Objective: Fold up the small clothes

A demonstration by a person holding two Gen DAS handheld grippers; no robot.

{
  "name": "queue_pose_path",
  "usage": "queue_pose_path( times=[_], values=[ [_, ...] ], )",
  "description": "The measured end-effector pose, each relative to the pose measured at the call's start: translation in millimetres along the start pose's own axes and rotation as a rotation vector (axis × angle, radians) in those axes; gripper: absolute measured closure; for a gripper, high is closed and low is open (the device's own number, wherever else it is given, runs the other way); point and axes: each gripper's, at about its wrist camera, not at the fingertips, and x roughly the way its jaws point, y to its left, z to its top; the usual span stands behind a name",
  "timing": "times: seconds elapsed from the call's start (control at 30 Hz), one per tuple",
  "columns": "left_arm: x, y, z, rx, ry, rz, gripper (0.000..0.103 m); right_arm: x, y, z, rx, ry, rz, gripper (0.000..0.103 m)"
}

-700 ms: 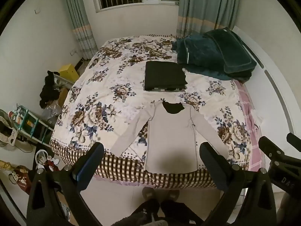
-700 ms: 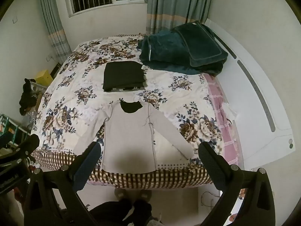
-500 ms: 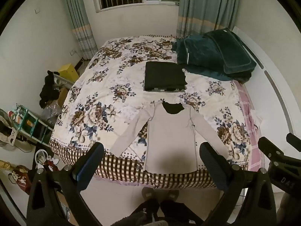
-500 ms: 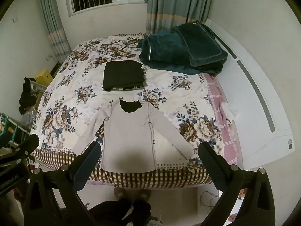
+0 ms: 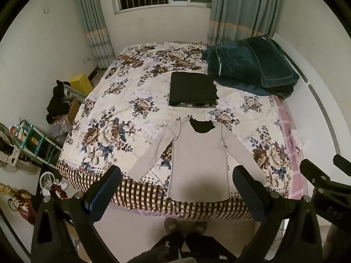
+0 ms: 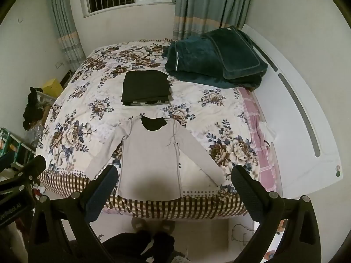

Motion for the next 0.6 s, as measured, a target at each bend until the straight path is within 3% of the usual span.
queue_pose_path(
  times=[0.6],
  values=[
    [-6,-1,2,0.0,-0.01,-0.001,0.0,-2,-8,-20,-0.004,-0.013,-0.001,0.0]
  ],
)
